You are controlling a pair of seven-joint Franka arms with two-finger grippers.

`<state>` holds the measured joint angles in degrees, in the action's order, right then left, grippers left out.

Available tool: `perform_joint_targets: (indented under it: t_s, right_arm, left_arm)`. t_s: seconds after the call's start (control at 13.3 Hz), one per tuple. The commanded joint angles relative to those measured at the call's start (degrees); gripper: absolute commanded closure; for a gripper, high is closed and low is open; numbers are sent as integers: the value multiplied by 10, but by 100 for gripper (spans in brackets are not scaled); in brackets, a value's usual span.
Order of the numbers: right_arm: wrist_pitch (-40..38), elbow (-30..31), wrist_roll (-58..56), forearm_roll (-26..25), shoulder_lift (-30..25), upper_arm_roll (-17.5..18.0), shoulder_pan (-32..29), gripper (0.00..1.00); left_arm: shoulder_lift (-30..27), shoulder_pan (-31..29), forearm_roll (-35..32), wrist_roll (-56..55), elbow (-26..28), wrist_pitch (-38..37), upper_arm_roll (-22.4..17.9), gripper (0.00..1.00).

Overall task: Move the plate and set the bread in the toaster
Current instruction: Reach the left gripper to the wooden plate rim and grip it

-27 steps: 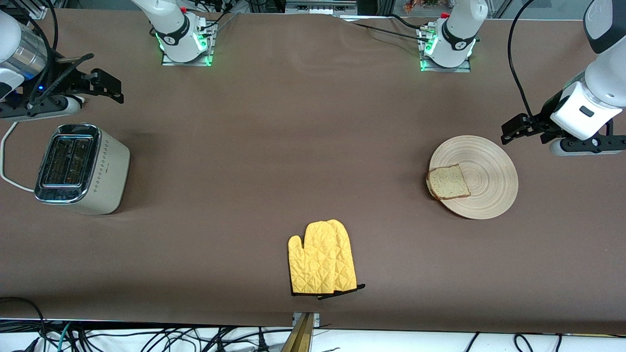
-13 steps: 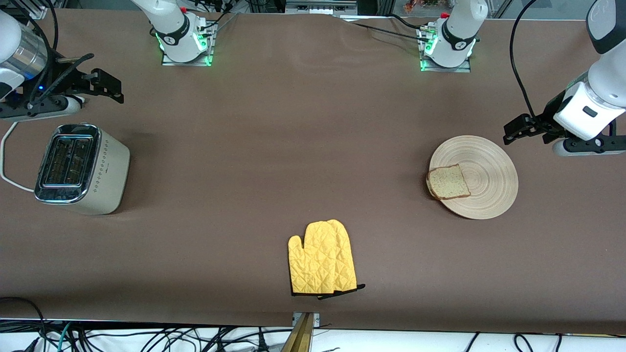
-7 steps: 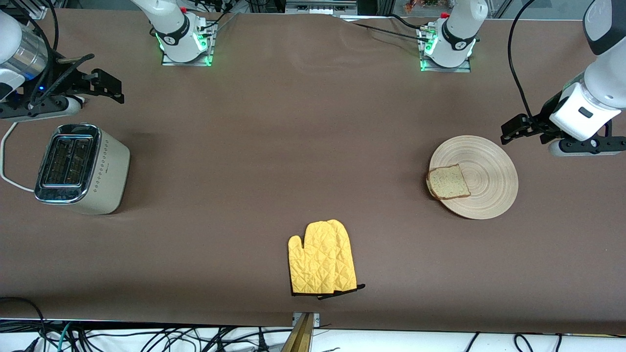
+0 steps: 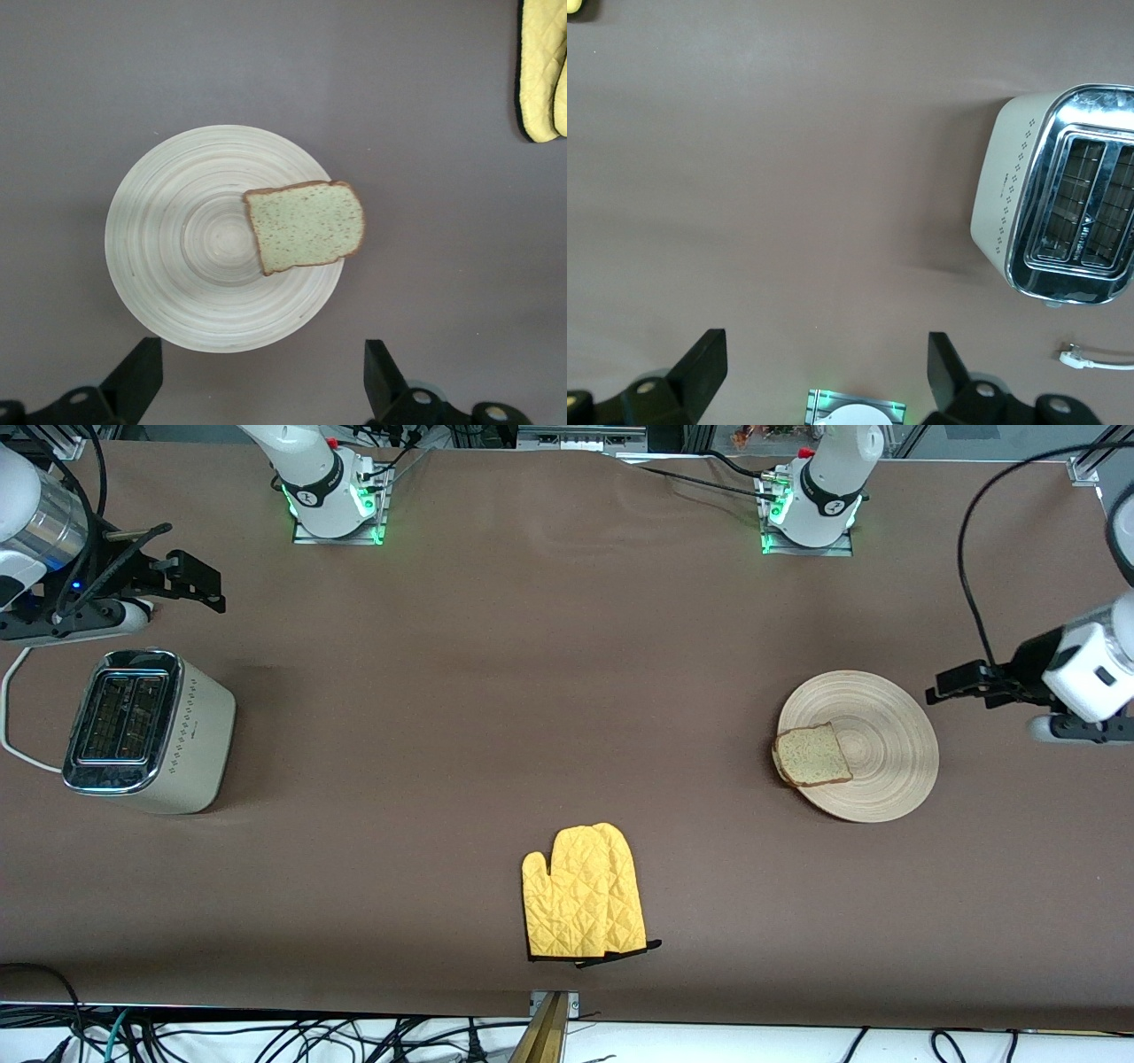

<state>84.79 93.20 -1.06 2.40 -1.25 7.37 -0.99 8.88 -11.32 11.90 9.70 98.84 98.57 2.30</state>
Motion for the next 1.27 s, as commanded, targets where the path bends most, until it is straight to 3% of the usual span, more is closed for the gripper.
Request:
perform_joint_targets:
  t_s: [0.0,0.52,0.75,1.2]
  right_arm:
    - [3,5,-5,8,-6,-1,0,0]
    - [4,5,-5,8,-5,-1,0,0]
    - [4,5,-5,8,-5,-1,0,0]
    - [4,5,-5,8,-4,-1,0,0]
  left_arm:
    - [39,-46,26,84,-14,-7,4,0]
    - [205,-198,150,317,-14,-16,4,0]
    - [269,-227,196,350,-14,-16,5,0]
    - [322,-243,230,414,-15,14,4,0]
